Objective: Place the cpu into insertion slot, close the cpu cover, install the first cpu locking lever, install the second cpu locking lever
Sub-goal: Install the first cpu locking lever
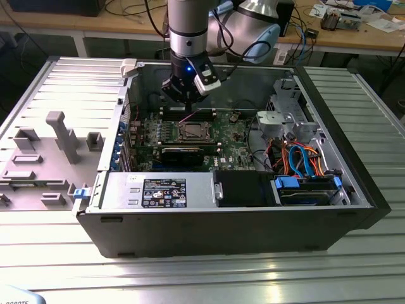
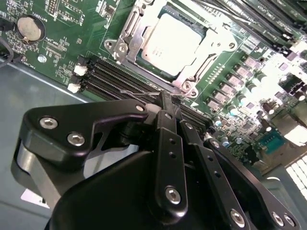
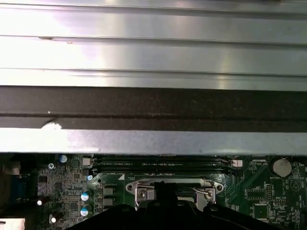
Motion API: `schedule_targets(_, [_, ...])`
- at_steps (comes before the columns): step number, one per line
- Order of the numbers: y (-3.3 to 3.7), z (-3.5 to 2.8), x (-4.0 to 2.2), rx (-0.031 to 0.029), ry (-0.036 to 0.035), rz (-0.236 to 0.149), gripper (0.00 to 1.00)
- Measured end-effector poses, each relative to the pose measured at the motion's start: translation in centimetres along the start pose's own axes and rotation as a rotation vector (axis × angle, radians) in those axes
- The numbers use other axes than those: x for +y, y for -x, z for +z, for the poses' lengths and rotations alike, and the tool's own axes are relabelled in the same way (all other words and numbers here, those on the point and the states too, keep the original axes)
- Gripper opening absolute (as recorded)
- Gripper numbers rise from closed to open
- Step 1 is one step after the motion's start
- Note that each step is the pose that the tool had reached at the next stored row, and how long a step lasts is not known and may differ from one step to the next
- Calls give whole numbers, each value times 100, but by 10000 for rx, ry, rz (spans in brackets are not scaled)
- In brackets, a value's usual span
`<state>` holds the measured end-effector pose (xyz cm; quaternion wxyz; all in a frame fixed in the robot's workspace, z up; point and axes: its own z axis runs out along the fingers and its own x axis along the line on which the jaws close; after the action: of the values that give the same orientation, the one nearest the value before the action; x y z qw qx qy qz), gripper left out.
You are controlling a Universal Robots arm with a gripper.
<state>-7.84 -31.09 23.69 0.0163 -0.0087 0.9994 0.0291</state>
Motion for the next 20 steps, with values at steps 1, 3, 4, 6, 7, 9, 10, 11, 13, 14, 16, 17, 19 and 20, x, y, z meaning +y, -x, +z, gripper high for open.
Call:
schedule_targets(1, [7, 5, 7, 0, 0, 2, 11])
schedule_targets(3, [19, 16, 13, -1, 1, 0, 11])
schedule_targets(4, [25, 19, 13, -1, 1, 0, 11])
schedule_targets(6, [44, 22, 13, 1, -1, 1, 11])
schedule_targets(7, [52, 24, 13, 0, 0, 1, 11])
schedule_targets(9, [64, 29, 18, 0, -1, 2, 11])
schedule_targets(10, [68, 32, 22, 0, -1, 1, 11])
schedule_targets(11, [72, 35, 26, -1, 0, 0, 11])
schedule_targets(13, [81, 39, 34, 0, -1, 2, 11])
schedule_targets(14, [90, 43, 40, 0, -3, 0, 11])
schedule_targets(16, [105, 48, 43, -1, -4, 0, 11])
schedule_targets(17, [115, 51, 44, -1, -6, 0, 11])
schedule_targets(19, [130, 58, 46, 0, -8, 0, 11])
schedule_targets(20, [137, 62, 47, 0, -9, 0, 11])
